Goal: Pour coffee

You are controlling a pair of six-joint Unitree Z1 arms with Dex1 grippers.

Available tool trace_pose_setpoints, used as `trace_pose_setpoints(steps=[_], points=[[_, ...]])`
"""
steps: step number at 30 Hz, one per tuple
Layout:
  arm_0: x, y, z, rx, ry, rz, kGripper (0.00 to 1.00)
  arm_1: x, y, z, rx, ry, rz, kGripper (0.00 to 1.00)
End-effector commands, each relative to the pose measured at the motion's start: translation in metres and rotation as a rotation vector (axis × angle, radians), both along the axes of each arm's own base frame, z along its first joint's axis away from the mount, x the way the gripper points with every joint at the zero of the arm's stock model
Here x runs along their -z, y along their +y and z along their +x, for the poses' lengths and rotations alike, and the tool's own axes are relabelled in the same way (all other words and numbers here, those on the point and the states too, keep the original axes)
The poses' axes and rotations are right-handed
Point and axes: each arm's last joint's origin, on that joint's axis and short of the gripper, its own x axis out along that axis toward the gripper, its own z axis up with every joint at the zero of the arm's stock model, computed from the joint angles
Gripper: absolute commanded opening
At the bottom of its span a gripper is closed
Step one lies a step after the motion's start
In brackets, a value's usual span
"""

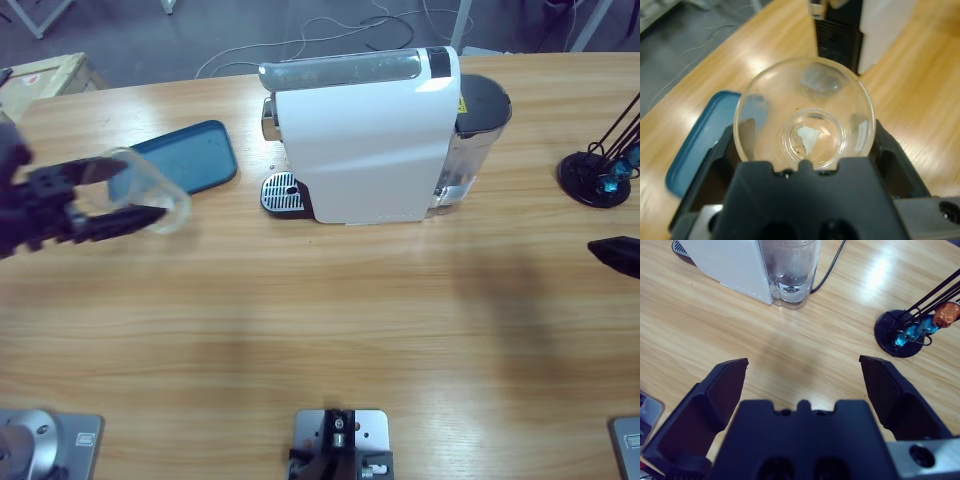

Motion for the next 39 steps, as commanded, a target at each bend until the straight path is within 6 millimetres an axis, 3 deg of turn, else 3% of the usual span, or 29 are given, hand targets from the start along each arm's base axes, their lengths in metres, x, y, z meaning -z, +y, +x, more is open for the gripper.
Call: trace_pose_setpoints(steps=[1, 5, 8, 15, 23, 32, 33, 34, 35, 36, 38, 39], points=[[0.034, -0.038, 0.098, 0.219, 0.056, 0.092, 0.000, -0.014, -0.011, -0.004, 0.006, -0.007, -0.003, 1.000], [0.044, -0.055, 0.131, 0.271, 0.071, 0.067, 0.000, -0.016, -0.014, -0.004, 0.014, -0.003, -0.013, 1.000], [0.052, -0.067, 0.145, 0.305, 0.085, 0.056, 0.000, -0.016, -0.017, -0.003, 0.038, 0.000, -0.017, 1.000], [0.070, -0.100, 0.137, 0.404, 0.122, 0.069, 0.000, -0.016, -0.018, -0.001, 0.061, 0.001, -0.020, 1.000], [0.074, -0.111, 0.151, 0.404, 0.106, 0.062, 0.000, -0.016, -0.019, -0.001, 0.052, 0.003, -0.018, 1.000], [0.076, -0.120, 0.149, 0.417, 0.104, 0.076, 0.000, -0.016, -0.018, 0.000, 0.053, 0.002, -0.025, 1.000], [0.077, -0.120, 0.149, 0.412, 0.104, 0.080, 0.083, -0.016, -0.018, -0.001, 0.053, 0.002, -0.025, 1.000], [0.078, -0.120, 0.149, 0.390, 0.114, 0.091, 0.538, -0.016, -0.018, -0.001, 0.052, 0.003, -0.024, 1.000], [0.079, -0.121, 0.146, 0.371, 0.120, 0.103, 0.671, -0.016, -0.018, -0.001, 0.051, 0.004, -0.024, 1.000], [0.078, -0.119, 0.142, 0.370, 0.118, 0.105, 0.730, -0.016, -0.017, -0.001, 0.051, 0.005, -0.024, 1.000], [0.071, -0.116, 0.136, 0.364, 0.102, 0.098, 0.745, -0.016, -0.017, 0.000, 0.047, 0.009, -0.023, 1.000], [0.068, -0.115, 0.135, 0.364, 0.084, 0.092, 0.813, -0.016, -0.016, 0.000, 0.046, 0.011, -0.023, 1.000]])
